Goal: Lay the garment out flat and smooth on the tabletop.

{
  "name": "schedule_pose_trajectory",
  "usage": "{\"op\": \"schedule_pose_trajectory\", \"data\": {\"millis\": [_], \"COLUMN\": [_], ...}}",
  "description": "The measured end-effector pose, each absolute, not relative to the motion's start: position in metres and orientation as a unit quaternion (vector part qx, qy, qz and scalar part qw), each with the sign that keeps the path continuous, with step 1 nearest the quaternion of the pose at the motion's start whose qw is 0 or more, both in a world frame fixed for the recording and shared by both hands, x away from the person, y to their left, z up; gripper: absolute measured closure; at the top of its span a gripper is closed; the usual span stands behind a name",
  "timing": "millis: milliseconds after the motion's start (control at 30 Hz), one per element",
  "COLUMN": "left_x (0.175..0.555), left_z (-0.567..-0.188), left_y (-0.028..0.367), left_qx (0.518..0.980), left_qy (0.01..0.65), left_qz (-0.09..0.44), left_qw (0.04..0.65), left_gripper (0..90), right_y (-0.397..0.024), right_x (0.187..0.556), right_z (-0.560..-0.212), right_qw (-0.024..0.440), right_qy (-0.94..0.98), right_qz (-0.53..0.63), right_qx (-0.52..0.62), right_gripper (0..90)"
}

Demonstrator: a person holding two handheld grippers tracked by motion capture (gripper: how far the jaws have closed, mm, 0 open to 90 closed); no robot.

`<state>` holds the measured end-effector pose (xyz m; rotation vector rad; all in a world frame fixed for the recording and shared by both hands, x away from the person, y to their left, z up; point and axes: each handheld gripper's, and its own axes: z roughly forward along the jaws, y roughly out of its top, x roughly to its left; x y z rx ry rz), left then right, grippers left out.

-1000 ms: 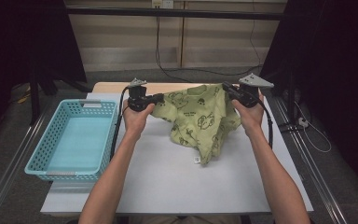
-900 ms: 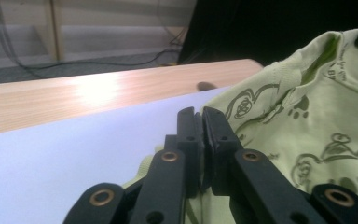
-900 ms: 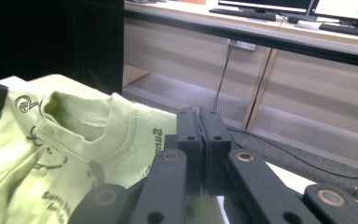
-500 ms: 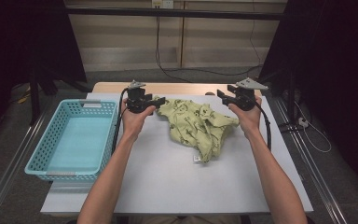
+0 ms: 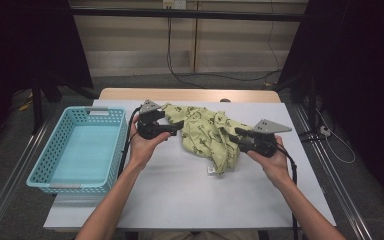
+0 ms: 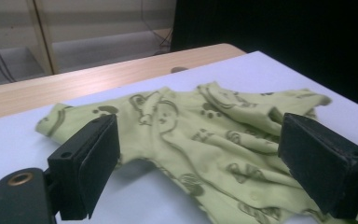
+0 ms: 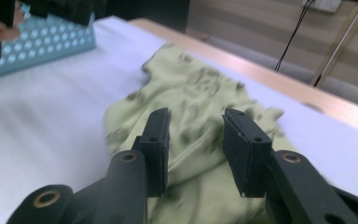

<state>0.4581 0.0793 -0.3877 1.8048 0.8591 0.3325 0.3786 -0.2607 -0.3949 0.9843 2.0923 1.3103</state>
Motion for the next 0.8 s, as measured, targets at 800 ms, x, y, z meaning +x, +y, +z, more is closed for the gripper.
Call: {"op": "schedule_pose_trajectory", "data": {"millis": [800], "left_x": [0.450], "left_z": [-0.409], "left_y": [0.077], "left_qx": [0.780], "left_qy": [0.358], "left_qz": [0.140], "left_qw": [0.494], "left_gripper": [3.8], "right_y": [-0.318], "right_x": [0.451], "right_z": [-0.435], "right_qw": [0.269], "right_qy": [0.703], "right_qz": [0.419], "right_qx": [0.508], "right_gripper": [52.2]}}
